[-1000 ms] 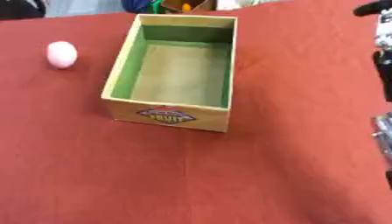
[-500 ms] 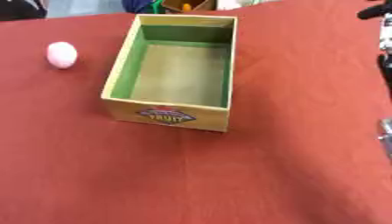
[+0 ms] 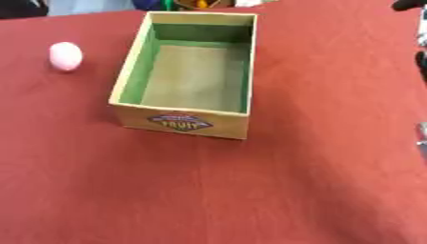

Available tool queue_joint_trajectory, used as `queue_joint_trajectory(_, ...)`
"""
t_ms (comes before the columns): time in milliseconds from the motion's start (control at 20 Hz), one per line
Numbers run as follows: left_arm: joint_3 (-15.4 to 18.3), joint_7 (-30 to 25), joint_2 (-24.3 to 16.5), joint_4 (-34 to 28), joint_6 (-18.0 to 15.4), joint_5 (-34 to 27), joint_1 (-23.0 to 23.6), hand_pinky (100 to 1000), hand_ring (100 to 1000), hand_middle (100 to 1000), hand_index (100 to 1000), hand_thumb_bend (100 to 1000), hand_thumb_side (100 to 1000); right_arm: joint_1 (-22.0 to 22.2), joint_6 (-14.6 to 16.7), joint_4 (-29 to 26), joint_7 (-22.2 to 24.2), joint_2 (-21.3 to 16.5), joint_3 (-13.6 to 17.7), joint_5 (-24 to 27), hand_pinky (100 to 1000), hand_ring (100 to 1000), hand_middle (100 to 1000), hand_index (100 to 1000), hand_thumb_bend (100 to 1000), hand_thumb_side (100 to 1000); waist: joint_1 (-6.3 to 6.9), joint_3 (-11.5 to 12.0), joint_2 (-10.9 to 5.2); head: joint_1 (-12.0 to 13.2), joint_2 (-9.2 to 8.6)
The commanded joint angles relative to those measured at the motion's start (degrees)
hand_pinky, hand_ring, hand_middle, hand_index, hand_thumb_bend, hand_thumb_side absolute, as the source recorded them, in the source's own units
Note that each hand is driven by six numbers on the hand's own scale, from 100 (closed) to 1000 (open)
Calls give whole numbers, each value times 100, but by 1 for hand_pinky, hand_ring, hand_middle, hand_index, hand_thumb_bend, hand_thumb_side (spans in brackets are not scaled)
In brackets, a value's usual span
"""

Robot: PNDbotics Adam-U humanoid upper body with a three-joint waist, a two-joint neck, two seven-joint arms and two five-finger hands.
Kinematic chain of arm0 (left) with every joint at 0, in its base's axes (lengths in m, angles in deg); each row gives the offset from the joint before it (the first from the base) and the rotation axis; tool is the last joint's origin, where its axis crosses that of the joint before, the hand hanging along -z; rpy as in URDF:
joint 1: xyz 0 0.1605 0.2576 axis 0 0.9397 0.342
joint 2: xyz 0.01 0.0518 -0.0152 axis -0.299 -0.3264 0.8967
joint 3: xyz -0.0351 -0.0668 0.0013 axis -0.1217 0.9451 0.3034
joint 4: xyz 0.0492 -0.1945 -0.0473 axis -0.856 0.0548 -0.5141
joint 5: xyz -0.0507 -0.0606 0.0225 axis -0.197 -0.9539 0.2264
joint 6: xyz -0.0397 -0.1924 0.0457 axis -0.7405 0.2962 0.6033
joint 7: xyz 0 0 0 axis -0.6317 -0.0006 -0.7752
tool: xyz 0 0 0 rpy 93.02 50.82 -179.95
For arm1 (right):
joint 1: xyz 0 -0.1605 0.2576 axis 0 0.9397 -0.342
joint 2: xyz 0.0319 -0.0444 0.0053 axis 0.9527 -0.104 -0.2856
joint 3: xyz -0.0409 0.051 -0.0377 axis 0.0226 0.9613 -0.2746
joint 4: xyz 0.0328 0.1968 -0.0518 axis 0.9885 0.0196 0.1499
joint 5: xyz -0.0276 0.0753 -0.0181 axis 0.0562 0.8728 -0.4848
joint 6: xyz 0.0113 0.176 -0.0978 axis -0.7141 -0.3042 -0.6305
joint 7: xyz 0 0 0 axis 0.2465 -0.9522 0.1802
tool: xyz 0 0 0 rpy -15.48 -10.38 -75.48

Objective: Pick up objects on the table and place them in the box.

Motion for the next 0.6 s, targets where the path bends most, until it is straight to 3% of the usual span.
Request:
queue_joint_trajectory(50,32,-342,70,495,-27,126,-266,757,889,857,874,322,951,-103,0,-112,31,-134,8,38,544,645,618,802,100,599,-31,-24,-154,80,-88)
queue_joint_trajectory(350,62,-724,339,1179,-127,297,-523,749,882,852,977,414,857,-127,-20,-112,57,-117,-1,38,543,644,616,800,100,598,-43,-76,-133,118,-162)
queue_joint_trajectory(600,76,-859,451,1426,-111,440,-604,758,897,893,974,453,819,-140,-33,-112,70,-104,-4,33,543,643,614,800,100,597,-54,-111,-106,144,-218)
